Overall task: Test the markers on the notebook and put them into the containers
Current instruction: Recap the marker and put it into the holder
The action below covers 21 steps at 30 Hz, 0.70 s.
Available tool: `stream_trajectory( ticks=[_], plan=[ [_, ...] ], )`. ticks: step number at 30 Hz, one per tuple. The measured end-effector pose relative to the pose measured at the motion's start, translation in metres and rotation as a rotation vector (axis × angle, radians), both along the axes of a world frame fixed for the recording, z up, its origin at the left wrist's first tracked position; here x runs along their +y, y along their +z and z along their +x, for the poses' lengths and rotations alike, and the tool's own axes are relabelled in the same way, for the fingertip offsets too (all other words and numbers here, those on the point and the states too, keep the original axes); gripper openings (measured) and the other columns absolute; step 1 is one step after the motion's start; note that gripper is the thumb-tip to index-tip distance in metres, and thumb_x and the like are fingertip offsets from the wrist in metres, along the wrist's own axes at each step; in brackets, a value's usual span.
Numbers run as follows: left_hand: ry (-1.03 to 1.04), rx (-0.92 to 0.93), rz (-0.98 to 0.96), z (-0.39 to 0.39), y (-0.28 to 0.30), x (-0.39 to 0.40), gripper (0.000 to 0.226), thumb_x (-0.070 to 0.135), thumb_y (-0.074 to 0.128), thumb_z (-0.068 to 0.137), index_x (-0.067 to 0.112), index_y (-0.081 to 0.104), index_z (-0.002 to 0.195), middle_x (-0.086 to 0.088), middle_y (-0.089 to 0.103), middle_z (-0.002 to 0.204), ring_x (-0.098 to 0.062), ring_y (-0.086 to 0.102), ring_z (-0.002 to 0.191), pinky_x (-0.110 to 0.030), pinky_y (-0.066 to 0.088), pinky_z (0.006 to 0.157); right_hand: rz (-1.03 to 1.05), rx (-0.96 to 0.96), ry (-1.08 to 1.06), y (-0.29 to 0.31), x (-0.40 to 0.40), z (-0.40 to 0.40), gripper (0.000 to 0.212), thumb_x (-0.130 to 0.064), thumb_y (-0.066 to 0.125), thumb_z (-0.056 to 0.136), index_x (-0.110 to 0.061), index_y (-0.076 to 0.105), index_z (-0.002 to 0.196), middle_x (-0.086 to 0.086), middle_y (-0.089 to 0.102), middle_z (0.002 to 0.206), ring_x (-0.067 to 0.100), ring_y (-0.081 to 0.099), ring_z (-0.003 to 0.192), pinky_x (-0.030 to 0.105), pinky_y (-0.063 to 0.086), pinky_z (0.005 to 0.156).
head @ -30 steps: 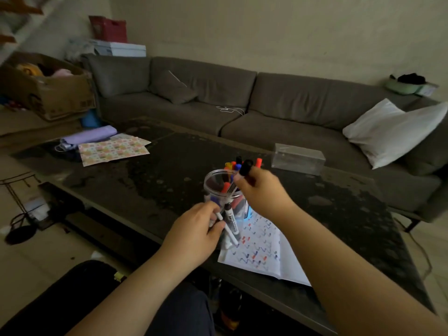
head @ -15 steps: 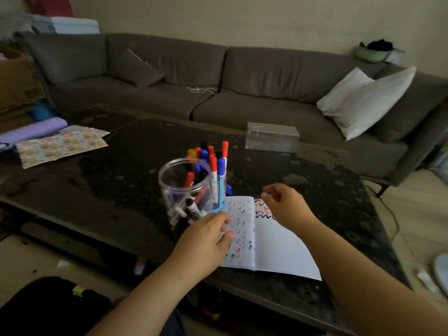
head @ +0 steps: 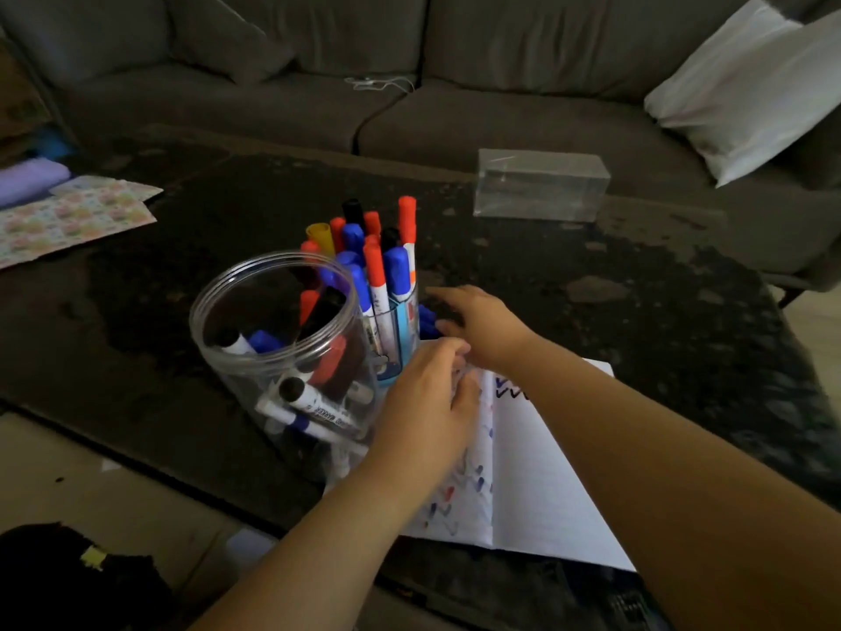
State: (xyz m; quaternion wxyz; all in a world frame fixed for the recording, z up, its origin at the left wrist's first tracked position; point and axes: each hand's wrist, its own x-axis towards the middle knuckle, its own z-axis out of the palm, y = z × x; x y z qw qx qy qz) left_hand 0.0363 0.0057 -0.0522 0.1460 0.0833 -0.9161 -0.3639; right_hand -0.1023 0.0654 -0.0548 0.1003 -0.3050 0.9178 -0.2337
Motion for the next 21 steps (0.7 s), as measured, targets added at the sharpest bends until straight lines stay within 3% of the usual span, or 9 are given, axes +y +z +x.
stream_trajectory(
  ticks=[3, 5, 9, 12, 15, 21],
  plan=[
    [0.042, 0.014, 0.040, -0.006, -0.006, -0.002, 0.032, 0.027, 0.047, 0.095, 0.029, 0.046, 0.127, 0.016, 0.051, 0.122, 0.005, 0.045, 0.105, -0.009, 0.036, 0.083, 0.071, 0.018, 0.136, -0.009, -0.015, -0.016, 0.044, -0.017, 0.049, 0.096, -0.020, 0.045, 0.139, 0.007, 0.039, 0.146, 0.025, 0.034, 0.134, 0.035, 0.025, 0.112],
    [0.054, 0.021, 0.045, -0.008, -0.008, -0.004, 0.031, 0.027, 0.048, 0.095, 0.028, 0.048, 0.126, 0.016, 0.051, 0.117, 0.003, 0.048, 0.103, -0.011, 0.039, 0.083, 0.136, 0.026, 0.185, -0.018, -0.022, -0.023, 0.042, -0.021, 0.052, 0.093, -0.019, 0.051, 0.135, 0.009, 0.045, 0.141, 0.029, 0.038, 0.130, 0.039, 0.028, 0.111],
    [0.050, 0.026, 0.008, -0.009, -0.011, -0.006, 0.031, 0.028, 0.048, 0.094, 0.026, 0.049, 0.125, 0.015, 0.052, 0.114, 0.001, 0.049, 0.101, -0.015, 0.042, 0.086, 0.116, 0.066, 0.101, -0.022, -0.020, -0.026, 0.040, -0.024, 0.059, 0.087, -0.023, 0.055, 0.127, 0.007, 0.052, 0.124, 0.025, 0.047, 0.115, 0.033, 0.039, 0.098],
    [0.056, 0.021, 0.007, -0.008, -0.010, -0.004, 0.030, 0.028, 0.048, 0.095, 0.027, 0.049, 0.125, 0.015, 0.052, 0.115, 0.002, 0.049, 0.100, -0.016, 0.043, 0.085, 0.082, 0.037, 0.007, -0.019, -0.007, -0.026, 0.030, -0.023, 0.062, 0.085, -0.027, 0.055, 0.114, 0.002, 0.046, 0.112, 0.019, 0.047, 0.100, 0.027, 0.038, 0.081],
    [0.050, 0.016, 0.018, -0.008, -0.008, -0.001, 0.028, 0.025, 0.049, 0.094, 0.026, 0.050, 0.122, 0.013, 0.052, 0.113, -0.003, 0.051, 0.102, -0.020, 0.045, 0.087, 0.092, 0.029, -0.055, -0.012, 0.012, -0.026, 0.018, -0.022, 0.062, 0.087, -0.027, 0.049, 0.099, 0.000, 0.043, 0.105, 0.020, 0.048, 0.093, 0.027, 0.037, 0.075],
    [0.042, -0.010, 0.009, -0.009, -0.004, 0.006, 0.024, 0.026, 0.050, 0.094, 0.024, 0.052, 0.117, 0.009, 0.056, 0.114, -0.006, 0.052, 0.100, -0.022, 0.044, 0.085, 0.151, -0.044, -0.136, 0.003, 0.056, -0.021, 0.014, -0.016, 0.058, 0.091, -0.024, 0.049, 0.097, -0.003, 0.049, 0.097, 0.011, 0.054, 0.075, 0.021, 0.044, 0.061]
  ],
)
